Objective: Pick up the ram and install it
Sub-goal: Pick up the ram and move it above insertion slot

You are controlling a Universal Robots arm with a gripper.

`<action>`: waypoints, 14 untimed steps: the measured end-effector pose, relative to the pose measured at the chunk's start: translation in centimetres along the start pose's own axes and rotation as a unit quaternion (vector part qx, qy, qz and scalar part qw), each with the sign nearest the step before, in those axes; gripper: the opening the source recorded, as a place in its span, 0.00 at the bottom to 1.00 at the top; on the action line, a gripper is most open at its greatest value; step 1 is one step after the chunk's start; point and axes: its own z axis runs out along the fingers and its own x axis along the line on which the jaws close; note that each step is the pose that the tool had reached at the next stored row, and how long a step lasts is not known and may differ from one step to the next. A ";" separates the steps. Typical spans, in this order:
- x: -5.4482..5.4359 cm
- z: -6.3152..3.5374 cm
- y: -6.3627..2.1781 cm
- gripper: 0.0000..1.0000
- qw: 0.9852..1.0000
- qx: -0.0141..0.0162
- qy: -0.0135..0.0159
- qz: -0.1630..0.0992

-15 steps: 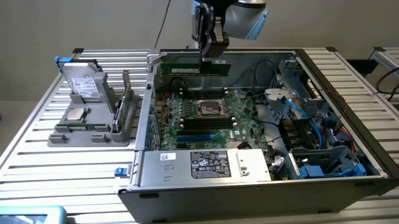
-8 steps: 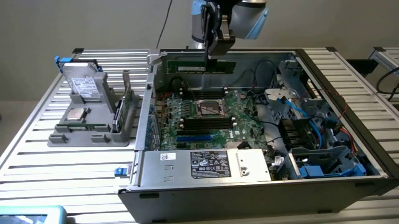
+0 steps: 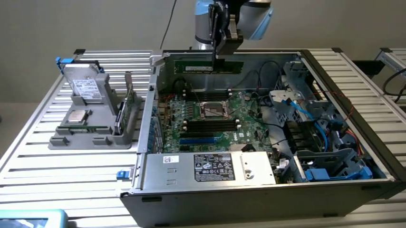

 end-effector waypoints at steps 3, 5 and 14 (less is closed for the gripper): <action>-0.2 0.07 -0.22 0.14 1.000 0.001 0.000 0.002; -0.4 0.15 -0.33 0.14 1.000 0.002 0.000 0.003; -2.0 0.85 -0.70 0.14 1.000 0.003 0.000 0.003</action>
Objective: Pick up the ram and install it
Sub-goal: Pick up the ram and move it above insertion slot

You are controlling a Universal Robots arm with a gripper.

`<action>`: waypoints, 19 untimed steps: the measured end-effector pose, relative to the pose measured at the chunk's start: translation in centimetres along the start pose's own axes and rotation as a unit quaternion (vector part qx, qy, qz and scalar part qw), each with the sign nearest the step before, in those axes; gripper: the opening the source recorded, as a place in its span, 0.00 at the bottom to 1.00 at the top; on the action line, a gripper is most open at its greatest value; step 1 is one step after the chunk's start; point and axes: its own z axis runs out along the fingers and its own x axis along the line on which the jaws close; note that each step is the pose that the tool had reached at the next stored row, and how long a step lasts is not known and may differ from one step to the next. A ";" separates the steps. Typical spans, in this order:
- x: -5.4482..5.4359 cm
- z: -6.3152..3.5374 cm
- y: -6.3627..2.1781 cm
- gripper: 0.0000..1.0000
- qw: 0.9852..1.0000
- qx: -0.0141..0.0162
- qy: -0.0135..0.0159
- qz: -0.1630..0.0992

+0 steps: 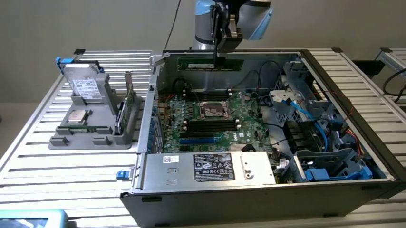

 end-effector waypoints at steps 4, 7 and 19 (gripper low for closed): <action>-0.2 0.10 -0.27 0.14 1.000 0.003 0.000 0.003; -0.3 0.19 -0.43 0.14 1.000 0.005 0.000 0.007; -0.8 0.84 -0.79 0.14 1.000 0.010 0.000 0.027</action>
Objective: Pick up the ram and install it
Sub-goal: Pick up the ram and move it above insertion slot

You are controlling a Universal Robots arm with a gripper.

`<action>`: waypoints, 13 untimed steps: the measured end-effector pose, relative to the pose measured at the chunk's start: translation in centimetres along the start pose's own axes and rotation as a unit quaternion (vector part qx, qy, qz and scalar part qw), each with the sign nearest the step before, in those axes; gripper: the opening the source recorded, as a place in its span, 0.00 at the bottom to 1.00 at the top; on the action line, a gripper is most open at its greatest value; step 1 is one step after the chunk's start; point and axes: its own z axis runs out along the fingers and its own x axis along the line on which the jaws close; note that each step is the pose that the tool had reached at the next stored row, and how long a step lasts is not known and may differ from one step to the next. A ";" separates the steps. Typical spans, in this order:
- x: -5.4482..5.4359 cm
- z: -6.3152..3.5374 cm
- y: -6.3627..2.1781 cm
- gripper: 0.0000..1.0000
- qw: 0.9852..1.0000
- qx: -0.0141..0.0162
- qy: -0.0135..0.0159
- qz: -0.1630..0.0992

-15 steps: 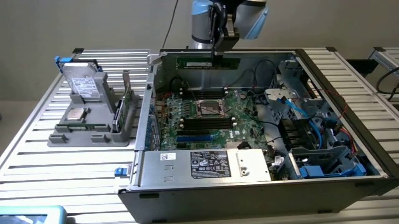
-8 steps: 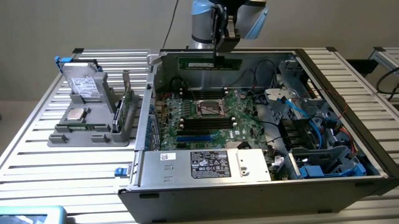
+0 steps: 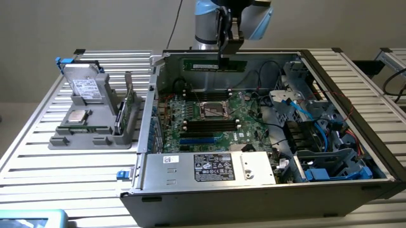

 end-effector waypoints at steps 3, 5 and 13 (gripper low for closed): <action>-0.4 0.37 -0.02 0.14 1.000 0.000 0.000 0.001; -0.7 0.58 -0.03 0.14 1.000 0.001 0.000 0.002; -0.9 0.82 -0.06 0.14 1.000 0.001 0.000 0.002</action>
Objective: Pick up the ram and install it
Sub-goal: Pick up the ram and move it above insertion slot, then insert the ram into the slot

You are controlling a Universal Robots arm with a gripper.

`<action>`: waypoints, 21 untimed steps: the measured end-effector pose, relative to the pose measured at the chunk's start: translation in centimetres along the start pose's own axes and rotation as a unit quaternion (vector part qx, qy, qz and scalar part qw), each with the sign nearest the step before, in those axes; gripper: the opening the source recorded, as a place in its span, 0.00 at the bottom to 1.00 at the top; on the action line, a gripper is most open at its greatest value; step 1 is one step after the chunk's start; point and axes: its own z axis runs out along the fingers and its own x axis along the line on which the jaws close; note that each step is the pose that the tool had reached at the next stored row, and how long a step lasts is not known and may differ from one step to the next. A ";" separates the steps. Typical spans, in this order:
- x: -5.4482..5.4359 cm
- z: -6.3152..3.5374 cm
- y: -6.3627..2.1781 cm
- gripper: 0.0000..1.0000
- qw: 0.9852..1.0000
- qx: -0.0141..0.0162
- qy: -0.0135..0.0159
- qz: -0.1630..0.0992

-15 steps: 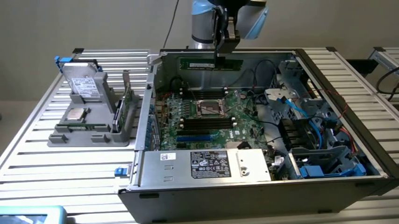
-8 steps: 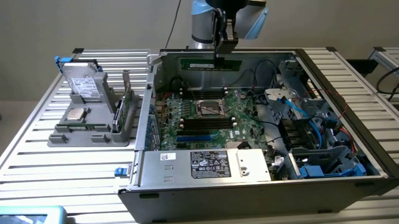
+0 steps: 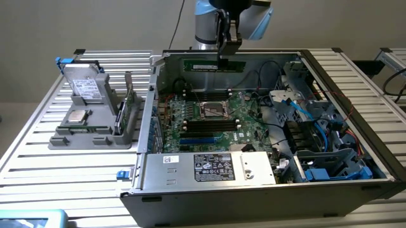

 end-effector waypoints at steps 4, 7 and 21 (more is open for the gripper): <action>-0.7 0.68 -0.06 0.14 1.000 0.000 -0.002 0.000; -0.9 1.23 -0.08 0.14 1.000 0.000 -0.002 0.000; -1.2 2.82 -0.11 0.14 1.000 0.003 0.027 0.000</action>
